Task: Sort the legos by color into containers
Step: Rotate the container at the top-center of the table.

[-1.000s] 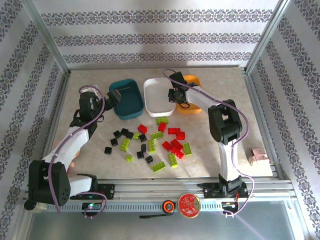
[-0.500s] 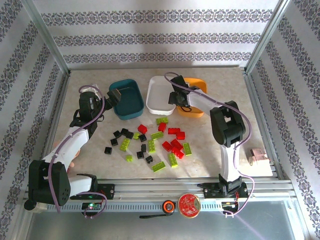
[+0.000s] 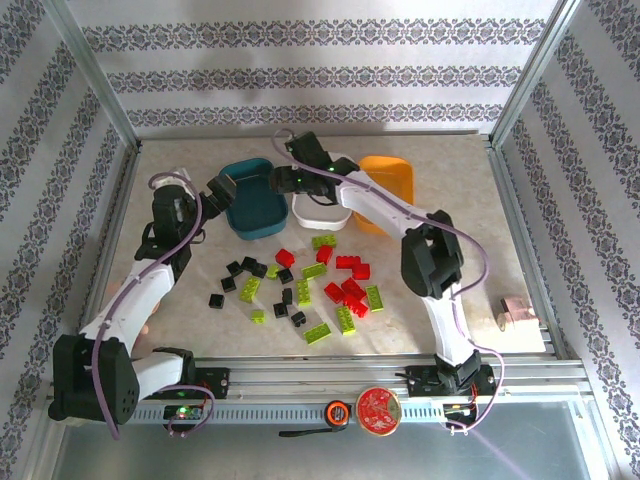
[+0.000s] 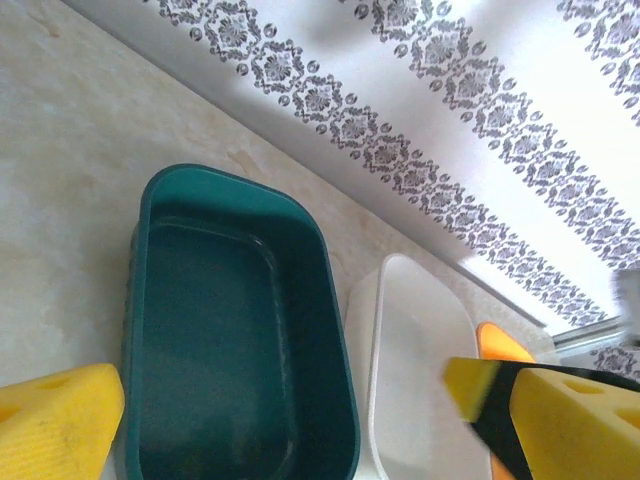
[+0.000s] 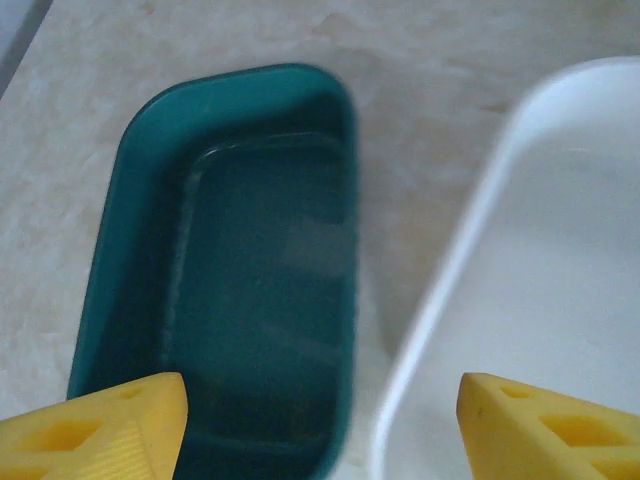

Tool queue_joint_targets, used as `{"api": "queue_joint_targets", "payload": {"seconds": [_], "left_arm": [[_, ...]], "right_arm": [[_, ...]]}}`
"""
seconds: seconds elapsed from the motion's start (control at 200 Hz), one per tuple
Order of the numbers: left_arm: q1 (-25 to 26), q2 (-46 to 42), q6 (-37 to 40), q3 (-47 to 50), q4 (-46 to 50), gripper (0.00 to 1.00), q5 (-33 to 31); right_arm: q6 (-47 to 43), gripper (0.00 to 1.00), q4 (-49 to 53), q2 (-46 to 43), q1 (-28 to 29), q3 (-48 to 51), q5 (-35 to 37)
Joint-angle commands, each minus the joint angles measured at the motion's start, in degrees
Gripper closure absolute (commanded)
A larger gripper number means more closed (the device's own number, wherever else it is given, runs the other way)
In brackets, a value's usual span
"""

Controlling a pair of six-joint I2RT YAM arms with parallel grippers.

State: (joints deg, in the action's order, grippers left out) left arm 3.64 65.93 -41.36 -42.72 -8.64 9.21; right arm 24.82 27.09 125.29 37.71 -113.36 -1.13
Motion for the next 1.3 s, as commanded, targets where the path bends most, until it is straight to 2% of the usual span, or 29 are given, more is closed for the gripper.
{"api": "queue_joint_targets", "payload": {"seconds": [0.0,0.075,0.16,0.21,0.31,0.45,0.645,0.864,1.009,1.109,1.259,1.274,1.294], "left_arm": [[-0.74,-0.78,-2.26,1.69,-2.55,0.01,1.25],[-0.74,0.74,-0.07,0.79,-1.00,0.01,1.69],[-1.16,5.25,2.20,-2.39,5.11,0.01,-2.50],[-2.06,8.70,1.82,-3.48,4.70,0.01,-1.47],[-2.76,15.61,-0.51,-4.90,0.59,0.03,0.23],[-2.91,25.65,-0.29,-10.79,1.49,0.09,-1.53],[-3.11,36.53,-0.38,-16.18,-2.03,0.22,0.78],[-2.87,43.09,0.78,-21.72,-3.72,0.29,5.56],[-0.31,44.42,3.32,-25.14,-2.12,0.30,7.68],[0.84,44.84,4.24,-25.85,-1.28,0.30,7.91],[0.93,43.44,3.66,-25.55,-0.86,0.22,8.09],[0.93,42.88,3.87,-25.36,-0.59,0.19,7.72],[0.79,41.97,4.04,-25.00,-0.42,0.02,7.26]], "right_arm": [[-0.52,0.30,3.86,5.37,-0.25,-6.11,-1.58],[-0.40,0.31,4.24,7.04,0.26,-8.72,-1.09],[-0.75,0.30,3.62,6.67,0.93,-8.38,-0.22],[-1.19,0.30,2.76,5.48,1.23,-6.96,0.40],[-1.26,0.30,0.04,1.60,1.14,-1.45,0.69],[-0.50,0.30,-3.77,-6.34,-0.09,8.11,-0.57],[0.11,0.30,-7.81,-18.70,-3.47,21.48,-2.16],[0.21,0.29,-9.38,-28.61,-7.09,32.10,-3.08],[0.58,0.29,-10.45,-32.52,-8.68,37.85,-2.72],[0.97,0.29,-10.99,-33.92,-9.31,40.52,-2.85],[1.27,0.28,-10.98,-35.21,-9.57,42.29,-2.39],[1.35,0.27,-11.05,-35.41,-9.59,42.41,-2.31],[1.45,0.27,-11.03,-35.73,-9.67,42.62,-2.30]]}}
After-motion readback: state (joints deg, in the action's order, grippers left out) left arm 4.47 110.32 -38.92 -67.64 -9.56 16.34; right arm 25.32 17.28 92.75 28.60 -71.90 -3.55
